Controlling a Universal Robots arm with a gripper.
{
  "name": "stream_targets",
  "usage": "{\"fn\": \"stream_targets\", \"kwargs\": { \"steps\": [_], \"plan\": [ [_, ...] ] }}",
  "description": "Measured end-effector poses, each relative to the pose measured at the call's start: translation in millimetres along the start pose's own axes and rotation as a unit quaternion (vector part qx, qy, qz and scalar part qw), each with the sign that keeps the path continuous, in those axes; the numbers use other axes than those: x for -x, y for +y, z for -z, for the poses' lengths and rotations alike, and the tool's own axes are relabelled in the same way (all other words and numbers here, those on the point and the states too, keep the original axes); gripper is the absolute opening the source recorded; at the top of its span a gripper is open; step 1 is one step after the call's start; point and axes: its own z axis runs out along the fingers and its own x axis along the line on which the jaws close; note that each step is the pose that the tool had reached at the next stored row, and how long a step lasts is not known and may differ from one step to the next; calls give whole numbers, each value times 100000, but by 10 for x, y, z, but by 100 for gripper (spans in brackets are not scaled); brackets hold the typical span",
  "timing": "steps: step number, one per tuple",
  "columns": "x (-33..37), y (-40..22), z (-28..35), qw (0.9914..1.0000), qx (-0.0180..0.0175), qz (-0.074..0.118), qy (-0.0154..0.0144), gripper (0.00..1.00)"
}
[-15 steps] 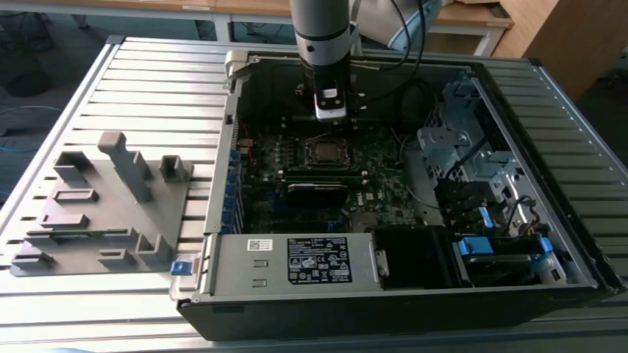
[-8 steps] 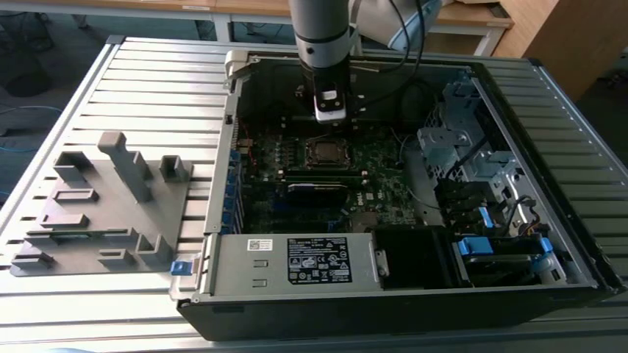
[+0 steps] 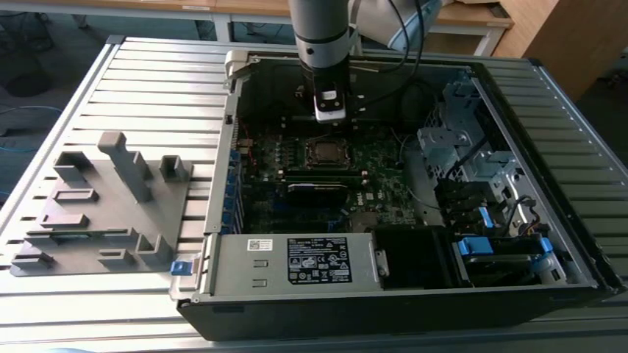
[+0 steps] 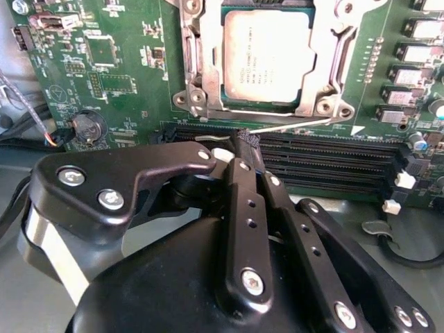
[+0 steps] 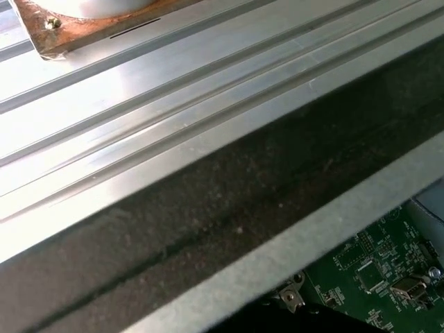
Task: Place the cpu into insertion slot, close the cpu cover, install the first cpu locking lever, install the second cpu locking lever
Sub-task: 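Install the first cpu locking lever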
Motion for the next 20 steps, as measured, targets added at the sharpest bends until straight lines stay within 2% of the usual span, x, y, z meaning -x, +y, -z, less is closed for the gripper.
{"fn": "stream_targets", "kwargs": {
  "steps": [2,6,9,20],
  "plan": [
    [-1,-2,-7,100000,77,16,-162,11],
    [-2,-2,-11,100000,110,24,-212,11],
    [-1,-6,-18,99999,235,62,-408,11],
    [9,-22,-43,99999,260,88,-451,11]
  ]
}}
